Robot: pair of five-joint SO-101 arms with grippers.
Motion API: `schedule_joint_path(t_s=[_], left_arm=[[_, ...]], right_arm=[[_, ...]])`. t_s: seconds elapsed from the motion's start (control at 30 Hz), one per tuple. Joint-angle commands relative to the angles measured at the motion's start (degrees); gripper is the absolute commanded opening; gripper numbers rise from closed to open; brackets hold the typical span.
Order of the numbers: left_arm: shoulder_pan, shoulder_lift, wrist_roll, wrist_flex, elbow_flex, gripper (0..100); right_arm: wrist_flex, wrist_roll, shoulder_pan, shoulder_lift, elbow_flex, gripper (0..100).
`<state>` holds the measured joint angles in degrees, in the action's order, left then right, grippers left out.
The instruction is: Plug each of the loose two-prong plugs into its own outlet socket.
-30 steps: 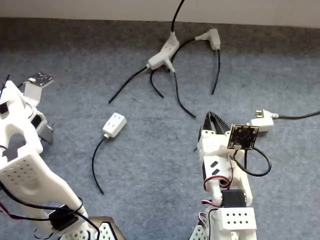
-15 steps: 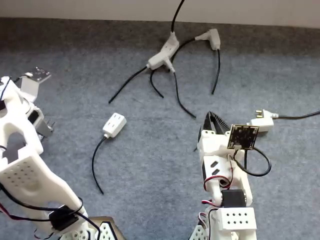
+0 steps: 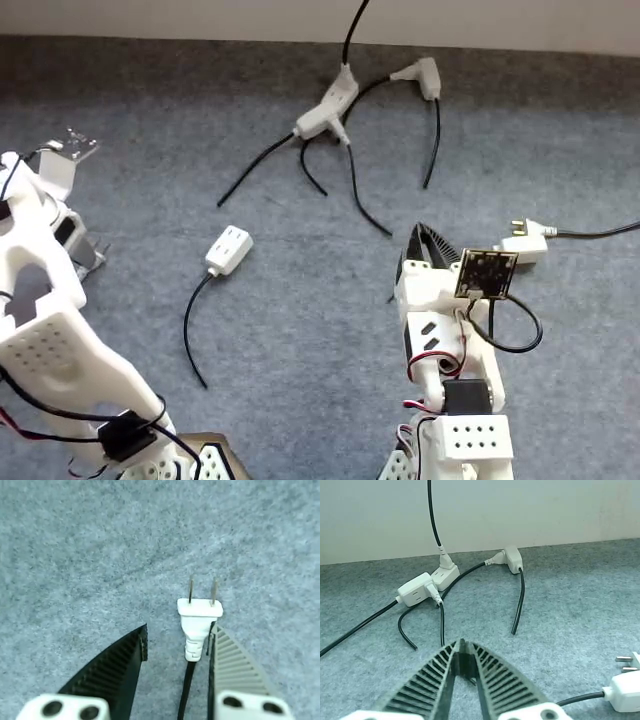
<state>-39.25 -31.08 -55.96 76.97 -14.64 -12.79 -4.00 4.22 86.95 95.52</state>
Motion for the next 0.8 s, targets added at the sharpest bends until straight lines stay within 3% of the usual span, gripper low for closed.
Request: schedule_joint_path(t_s=[0.0, 0.57, 0.77], left_arm=[[-0.13, -0.22, -0.09, -1.76, -2.33, 20], [2.77, -0.57, -0.18, -0.18, 3.82, 20], [3.65, -0.66, -0.26, 0.26, 3.82, 4]], right_arm=[[-0.13, 0.79, 0.22, 0.66, 8.13, 0.9], [-0.04, 0.79, 0.22, 0.75, 8.13, 0.9], [-0.04, 0.79, 0.22, 0.75, 8.13, 0.9]])
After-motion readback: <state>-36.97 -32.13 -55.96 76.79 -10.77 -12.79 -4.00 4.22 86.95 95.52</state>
